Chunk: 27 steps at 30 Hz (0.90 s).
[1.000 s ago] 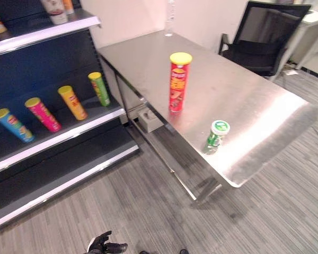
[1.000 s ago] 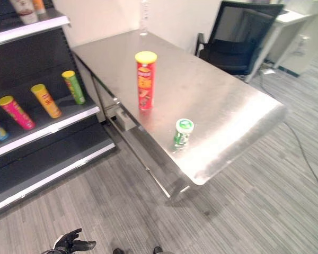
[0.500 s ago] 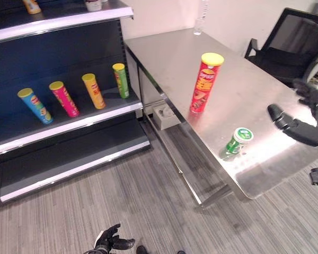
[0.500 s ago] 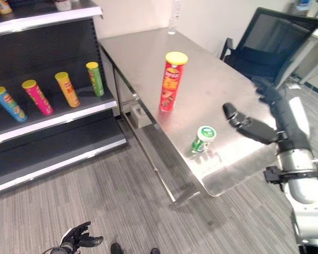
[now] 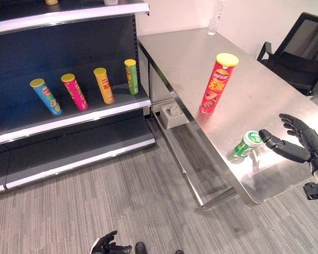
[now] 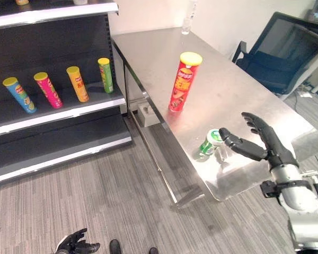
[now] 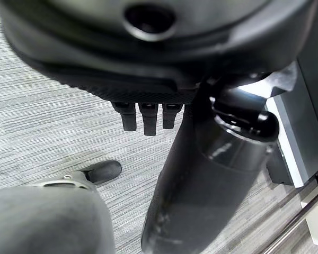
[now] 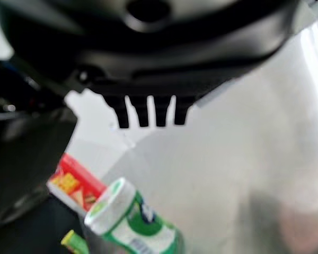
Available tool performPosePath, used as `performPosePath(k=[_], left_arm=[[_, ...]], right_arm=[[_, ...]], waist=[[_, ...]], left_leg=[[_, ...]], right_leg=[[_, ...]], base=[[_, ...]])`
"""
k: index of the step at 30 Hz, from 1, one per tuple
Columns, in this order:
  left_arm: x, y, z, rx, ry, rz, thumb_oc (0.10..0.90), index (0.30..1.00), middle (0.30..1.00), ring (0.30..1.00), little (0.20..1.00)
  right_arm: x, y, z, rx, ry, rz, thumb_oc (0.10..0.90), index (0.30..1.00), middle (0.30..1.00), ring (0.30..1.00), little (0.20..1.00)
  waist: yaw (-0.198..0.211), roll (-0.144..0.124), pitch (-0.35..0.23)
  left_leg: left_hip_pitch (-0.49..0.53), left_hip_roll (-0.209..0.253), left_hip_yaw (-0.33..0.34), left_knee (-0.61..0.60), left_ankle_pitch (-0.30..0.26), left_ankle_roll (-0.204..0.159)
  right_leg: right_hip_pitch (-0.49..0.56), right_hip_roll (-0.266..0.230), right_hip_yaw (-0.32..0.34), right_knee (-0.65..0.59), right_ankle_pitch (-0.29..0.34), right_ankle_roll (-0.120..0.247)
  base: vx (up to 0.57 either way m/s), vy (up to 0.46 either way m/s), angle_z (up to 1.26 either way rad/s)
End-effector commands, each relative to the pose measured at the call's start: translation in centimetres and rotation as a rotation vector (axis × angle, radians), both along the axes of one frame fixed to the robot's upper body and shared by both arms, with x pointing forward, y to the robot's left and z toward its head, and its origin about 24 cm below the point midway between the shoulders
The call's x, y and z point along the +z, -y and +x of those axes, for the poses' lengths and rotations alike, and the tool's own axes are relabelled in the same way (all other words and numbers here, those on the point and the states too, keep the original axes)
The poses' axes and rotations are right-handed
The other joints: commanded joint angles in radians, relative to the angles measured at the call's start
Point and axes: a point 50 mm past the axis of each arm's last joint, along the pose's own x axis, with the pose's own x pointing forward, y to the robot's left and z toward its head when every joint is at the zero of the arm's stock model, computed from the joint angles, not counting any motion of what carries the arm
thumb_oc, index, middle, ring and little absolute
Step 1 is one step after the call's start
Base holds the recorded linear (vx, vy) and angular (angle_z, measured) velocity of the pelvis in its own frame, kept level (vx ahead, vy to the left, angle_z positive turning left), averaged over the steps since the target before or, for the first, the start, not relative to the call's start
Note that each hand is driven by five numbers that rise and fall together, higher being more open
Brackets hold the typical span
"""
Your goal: Put the goods on the table back onto the shelves and tidy them up.
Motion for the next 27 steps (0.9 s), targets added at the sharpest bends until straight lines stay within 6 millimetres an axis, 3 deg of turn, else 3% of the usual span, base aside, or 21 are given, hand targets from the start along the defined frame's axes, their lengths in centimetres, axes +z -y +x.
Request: performPosePath(k=[1,7,27], left_arm=[[1.2,-0.9,3.3,0.009,0.127,0.023,0.800,0.900,0.900,0.900,0.900],[1.2,-0.9,3.2,0.003,0.125,0.025,0.800,0.900,0.900,0.900,0.900],[1.2,-1.1,3.0,0.011,0.119,0.037,0.800,0.900,0.900,0.900,0.900]], right_arm=[[5.7,-0.7,1.0,0.073,0.206,-0.094,0.800,0.900,0.900,0.900,0.900],[4.5,-1.7,1.6,0.125,0.111,-0.171,0.800,0.900,0.900,0.900,0.900],[2.5,-0.9,1.4,0.056,0.022,-0.287,0.800,0.900,0.900,0.900,0.900]], waist=[[0.038,-0.013,-0.018],[0.044,-0.017,-0.012],[0.049,-0.020,-0.002]], left_leg=[[0.071,0.090,0.049,0.011,-0.083,-0.099],[0.070,0.097,0.042,0.011,-0.079,-0.104],[0.060,0.105,0.029,0.011,-0.076,-0.108]], right_leg=[[-0.052,-0.105,-0.026,0.005,0.035,0.122],[-0.047,-0.099,-0.042,0.005,0.028,0.119],[-0.046,-0.093,-0.059,0.005,0.020,0.116]], base=[[0.01,-0.025,0.13],[0.01,-0.023,0.05],[0.00,-0.004,0.01]])
